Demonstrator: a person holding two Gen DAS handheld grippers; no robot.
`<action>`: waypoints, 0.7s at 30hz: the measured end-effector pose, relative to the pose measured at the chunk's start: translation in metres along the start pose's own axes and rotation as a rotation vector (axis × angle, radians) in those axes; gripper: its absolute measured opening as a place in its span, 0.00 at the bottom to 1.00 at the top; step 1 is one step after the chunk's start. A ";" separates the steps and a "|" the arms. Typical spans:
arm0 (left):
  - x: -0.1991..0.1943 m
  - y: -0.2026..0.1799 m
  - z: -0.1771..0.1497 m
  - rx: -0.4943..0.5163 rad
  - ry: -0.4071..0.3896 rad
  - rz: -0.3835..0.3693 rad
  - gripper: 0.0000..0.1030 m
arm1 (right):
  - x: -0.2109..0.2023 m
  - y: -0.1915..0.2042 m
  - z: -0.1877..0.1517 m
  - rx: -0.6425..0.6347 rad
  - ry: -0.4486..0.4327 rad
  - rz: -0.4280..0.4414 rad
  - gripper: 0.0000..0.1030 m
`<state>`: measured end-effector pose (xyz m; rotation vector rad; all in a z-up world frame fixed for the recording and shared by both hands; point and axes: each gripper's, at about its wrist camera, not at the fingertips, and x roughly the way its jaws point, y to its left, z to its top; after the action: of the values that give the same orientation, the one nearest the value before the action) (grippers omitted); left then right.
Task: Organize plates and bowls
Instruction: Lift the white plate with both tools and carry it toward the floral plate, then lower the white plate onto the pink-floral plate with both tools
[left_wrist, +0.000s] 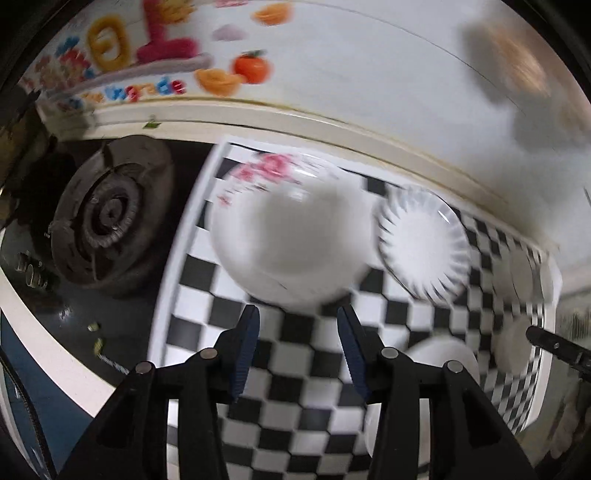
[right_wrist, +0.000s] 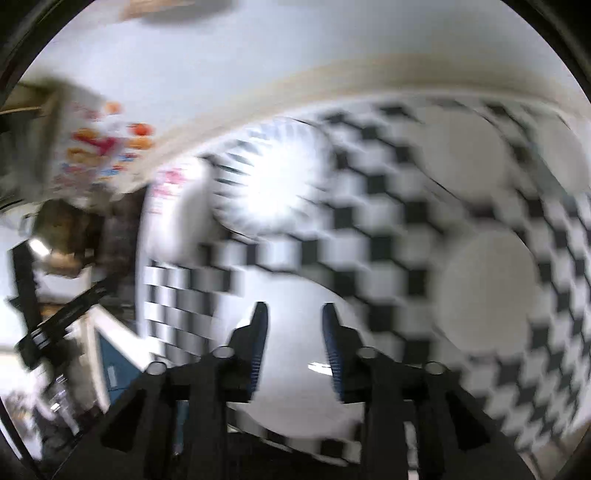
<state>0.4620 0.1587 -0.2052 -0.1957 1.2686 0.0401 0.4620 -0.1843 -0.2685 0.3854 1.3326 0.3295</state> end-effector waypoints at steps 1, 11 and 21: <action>0.009 0.012 0.007 -0.027 0.012 -0.009 0.40 | 0.006 0.017 0.014 -0.025 -0.007 0.021 0.38; 0.105 0.089 0.043 -0.270 0.159 -0.088 0.40 | 0.151 0.120 0.162 -0.146 0.113 0.044 0.38; 0.145 0.087 0.048 -0.256 0.222 -0.076 0.40 | 0.254 0.122 0.215 -0.177 0.292 -0.023 0.38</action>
<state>0.5386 0.2412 -0.3403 -0.4798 1.4745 0.1182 0.7232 0.0197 -0.3935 0.1771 1.5773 0.4944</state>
